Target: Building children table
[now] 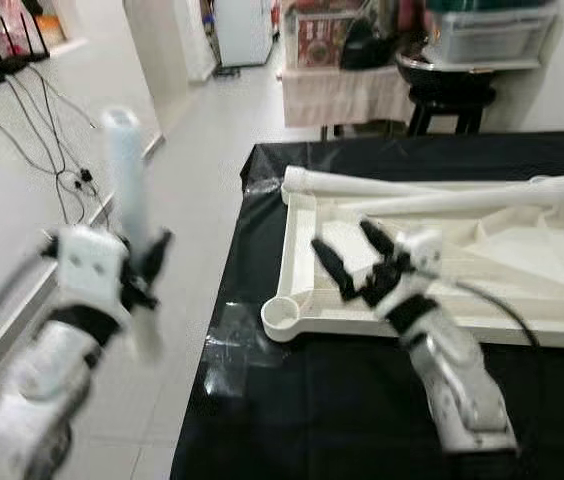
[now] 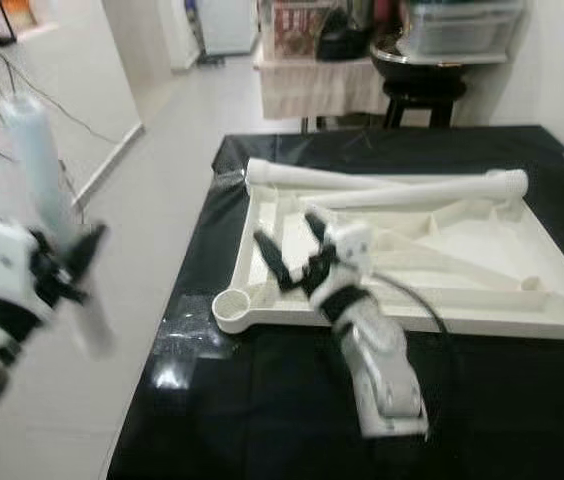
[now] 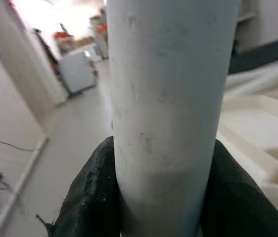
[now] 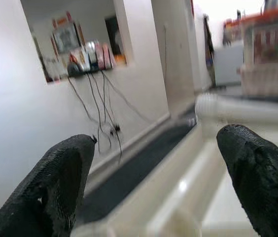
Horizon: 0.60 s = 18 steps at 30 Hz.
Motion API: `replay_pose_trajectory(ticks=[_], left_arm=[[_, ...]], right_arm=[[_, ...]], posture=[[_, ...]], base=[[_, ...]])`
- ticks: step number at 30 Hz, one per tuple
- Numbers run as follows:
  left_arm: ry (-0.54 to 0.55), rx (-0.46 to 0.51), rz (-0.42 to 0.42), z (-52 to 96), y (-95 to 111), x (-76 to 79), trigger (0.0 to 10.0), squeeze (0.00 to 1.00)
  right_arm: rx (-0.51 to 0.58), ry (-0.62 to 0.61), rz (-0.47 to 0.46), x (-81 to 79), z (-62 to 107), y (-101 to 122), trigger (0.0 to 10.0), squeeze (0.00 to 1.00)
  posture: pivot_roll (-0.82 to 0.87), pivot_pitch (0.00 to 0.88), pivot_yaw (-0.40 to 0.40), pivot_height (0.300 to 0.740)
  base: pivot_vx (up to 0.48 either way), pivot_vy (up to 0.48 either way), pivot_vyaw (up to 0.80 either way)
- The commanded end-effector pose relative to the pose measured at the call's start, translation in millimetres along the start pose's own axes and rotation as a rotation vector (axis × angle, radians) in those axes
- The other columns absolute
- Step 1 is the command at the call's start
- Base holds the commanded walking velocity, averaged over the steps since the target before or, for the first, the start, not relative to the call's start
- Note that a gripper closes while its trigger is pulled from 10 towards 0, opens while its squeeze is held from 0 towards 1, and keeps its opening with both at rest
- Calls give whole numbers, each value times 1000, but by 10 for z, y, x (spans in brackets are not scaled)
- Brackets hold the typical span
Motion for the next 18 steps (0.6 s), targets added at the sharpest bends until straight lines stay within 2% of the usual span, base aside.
replay_pose_trajectory(ticks=[1, 7, 9, 17, 18], left_arm=[[14, 27, -5, 52, 11, 53, 10000, 0], [9, -21, 48, 186, -171, 172, 10000, 0], [19, -46, 103, 268, -281, 198, 10000, 0], [38, -50, 157, 335, -340, 217, 10000, 0], [70, -60, 169, 381, -392, 196, 10000, 0]], right_arm=[[29, -7, 24, -20, -4, 52, 10000, 0], [-12, -30, 102, -14, 62, -26, 10000, 0], [-32, -24, 194, -54, 45, -83, 10000, 0], [-50, -19, 254, -88, 16, -125, 10000, 0], [-58, -28, 263, -67, -8, -140, 10000, 0]], posture=[[-51, 48, 76, 740], [-54, 37, 68, 740], [-54, 31, 61, 740], [-43, 30, 42, 740], [-34, 30, 30, 740]], base=[[0, 0, 0], [0, 0, 0], [0, 0, 0], [0, 0, 0], [0, 0, 0]])
Point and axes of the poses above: a point about 5 cm out from each wrist's last joint towards the gripper, its own z axis pointing back from the gripper into the wrist, its own y axis along the axis of the wrist's last joint, x = y × z, the point moved 5 cm from there along -z, pointing out of the wrist towards the gripper
